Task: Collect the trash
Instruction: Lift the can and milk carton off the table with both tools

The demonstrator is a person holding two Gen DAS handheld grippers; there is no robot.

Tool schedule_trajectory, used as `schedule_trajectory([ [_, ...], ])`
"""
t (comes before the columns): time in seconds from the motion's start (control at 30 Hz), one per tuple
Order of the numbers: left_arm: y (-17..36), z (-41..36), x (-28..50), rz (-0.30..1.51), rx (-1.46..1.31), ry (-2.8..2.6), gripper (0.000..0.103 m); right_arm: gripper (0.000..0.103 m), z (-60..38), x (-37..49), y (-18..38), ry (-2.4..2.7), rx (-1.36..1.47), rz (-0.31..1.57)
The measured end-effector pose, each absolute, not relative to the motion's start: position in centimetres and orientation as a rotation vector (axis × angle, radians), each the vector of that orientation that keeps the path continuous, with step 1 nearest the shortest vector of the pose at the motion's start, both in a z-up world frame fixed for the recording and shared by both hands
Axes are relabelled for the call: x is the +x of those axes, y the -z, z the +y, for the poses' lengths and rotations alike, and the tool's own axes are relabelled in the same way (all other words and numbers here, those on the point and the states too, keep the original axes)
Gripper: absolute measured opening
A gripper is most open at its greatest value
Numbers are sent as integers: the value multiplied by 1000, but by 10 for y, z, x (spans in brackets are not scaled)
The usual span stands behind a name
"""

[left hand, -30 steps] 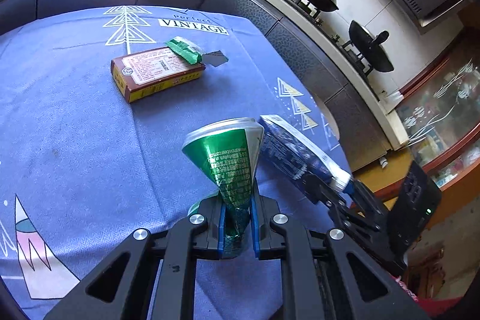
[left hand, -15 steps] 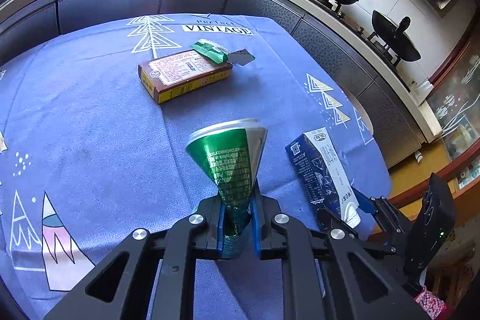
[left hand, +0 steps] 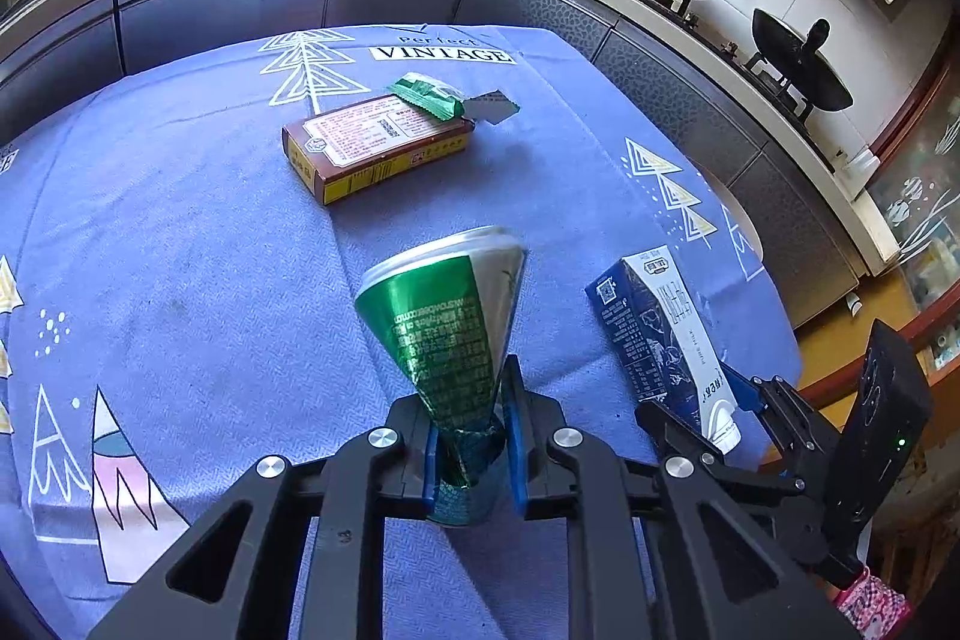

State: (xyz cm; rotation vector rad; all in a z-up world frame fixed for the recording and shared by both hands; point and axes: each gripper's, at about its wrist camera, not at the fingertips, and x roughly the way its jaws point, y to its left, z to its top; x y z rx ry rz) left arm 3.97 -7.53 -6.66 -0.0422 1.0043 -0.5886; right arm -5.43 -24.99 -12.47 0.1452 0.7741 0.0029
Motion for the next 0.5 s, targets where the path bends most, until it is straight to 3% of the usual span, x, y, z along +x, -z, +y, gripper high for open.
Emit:
schedule_trajectory([
  [0.5,73,-85,40,1020,-34,591,19,71,-255,-50,131,-2,163,790],
])
